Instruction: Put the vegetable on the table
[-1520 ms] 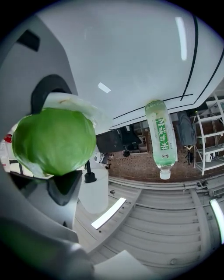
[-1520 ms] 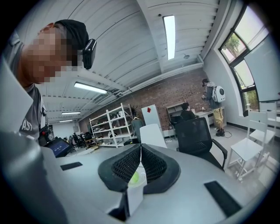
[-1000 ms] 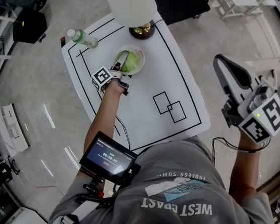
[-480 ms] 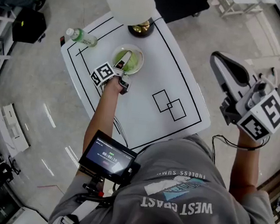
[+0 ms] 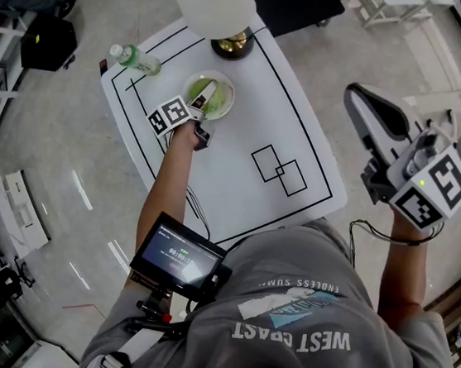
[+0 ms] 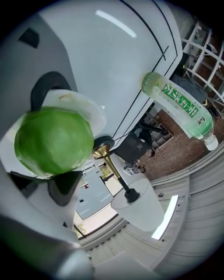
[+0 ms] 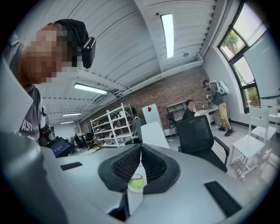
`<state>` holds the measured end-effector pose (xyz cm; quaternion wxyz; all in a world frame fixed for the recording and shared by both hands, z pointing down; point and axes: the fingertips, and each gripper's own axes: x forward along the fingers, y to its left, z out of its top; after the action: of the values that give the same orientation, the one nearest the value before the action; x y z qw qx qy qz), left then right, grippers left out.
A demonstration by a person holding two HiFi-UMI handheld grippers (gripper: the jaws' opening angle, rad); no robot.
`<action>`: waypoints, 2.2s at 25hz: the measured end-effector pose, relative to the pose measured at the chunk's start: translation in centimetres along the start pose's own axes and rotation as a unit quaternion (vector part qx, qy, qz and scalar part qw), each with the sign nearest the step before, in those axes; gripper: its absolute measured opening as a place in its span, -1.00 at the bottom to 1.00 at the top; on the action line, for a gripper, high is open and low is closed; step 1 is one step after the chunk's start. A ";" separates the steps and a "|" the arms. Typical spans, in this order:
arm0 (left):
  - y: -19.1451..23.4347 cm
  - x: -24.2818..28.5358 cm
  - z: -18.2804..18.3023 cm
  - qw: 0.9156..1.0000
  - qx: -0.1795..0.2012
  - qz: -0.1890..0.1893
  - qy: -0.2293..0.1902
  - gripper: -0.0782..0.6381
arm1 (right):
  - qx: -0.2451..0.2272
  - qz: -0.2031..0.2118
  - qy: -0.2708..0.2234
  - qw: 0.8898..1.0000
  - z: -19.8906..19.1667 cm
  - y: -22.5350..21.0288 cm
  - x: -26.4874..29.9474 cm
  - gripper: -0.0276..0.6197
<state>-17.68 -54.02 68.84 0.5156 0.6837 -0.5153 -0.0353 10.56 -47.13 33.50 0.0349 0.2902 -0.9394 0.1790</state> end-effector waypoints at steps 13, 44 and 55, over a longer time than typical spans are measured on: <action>1.1 -0.5 -0.1 0.995 0.080 0.064 0.003 0.65 | -0.003 0.000 0.000 1.000 0.0 1.0 -0.4 -0.89; -1.8 -5.4 3.3 0.951 0.279 0.131 -0.037 0.73 | -0.006 0.013 -0.016 1.000 0.4 3.9 -1.3 -0.89; -12.8 -16.2 6.5 0.937 0.314 0.033 -0.152 0.73 | -0.020 0.032 -0.043 0.998 1.0 10.1 -2.8 -0.89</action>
<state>-20.46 -47.12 48.51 0.1912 0.7796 -0.5949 0.0416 7.28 -38.25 28.92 -0.0053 0.2665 -0.9523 0.1488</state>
